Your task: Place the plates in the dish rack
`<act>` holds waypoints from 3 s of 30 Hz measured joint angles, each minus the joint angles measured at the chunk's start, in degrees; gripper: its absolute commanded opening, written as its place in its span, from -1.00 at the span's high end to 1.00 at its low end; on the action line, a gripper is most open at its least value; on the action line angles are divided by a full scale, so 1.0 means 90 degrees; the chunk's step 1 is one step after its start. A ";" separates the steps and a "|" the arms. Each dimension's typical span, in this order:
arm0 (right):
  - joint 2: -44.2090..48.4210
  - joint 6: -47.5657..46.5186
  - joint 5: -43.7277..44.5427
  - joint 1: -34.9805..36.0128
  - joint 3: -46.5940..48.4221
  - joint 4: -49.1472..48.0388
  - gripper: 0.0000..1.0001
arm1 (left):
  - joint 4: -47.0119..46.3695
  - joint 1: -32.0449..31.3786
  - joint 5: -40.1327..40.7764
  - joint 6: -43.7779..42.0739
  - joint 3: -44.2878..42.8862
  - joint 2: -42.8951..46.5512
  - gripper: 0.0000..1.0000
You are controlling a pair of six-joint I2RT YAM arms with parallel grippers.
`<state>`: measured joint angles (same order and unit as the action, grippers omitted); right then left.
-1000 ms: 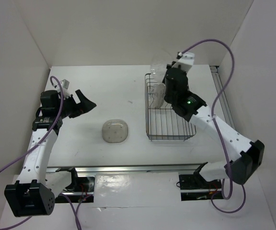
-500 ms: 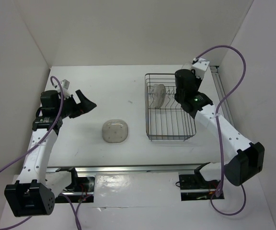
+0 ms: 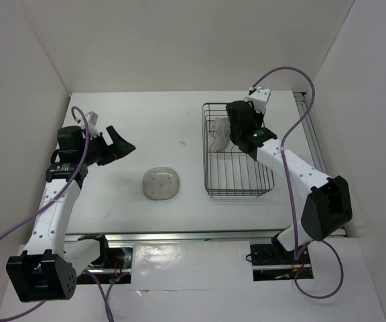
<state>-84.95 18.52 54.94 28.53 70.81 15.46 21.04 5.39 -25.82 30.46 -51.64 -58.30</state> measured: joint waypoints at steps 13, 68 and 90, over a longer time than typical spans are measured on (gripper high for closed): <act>-0.0410 0.0090 0.0017 0.0053 0.0000 -0.0070 1.00 | 0.0000 0.0000 -0.0017 0.0000 0.0000 0.0000 -1.00; -0.1139 0.0197 -0.0879 0.0063 -0.0034 -0.0806 -0.59 | 0.0000 0.0000 -0.0141 -0.0012 0.0000 -0.0002 -1.00; 0.2732 -0.0335 -0.4711 0.0107 -0.0998 -0.0687 -0.89 | 0.1005 -0.1557 0.1921 0.0403 -0.0192 -0.2375 -0.76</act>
<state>-60.36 15.51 12.53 29.50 61.82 9.28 30.09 -8.62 -8.54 34.09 -53.36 -79.68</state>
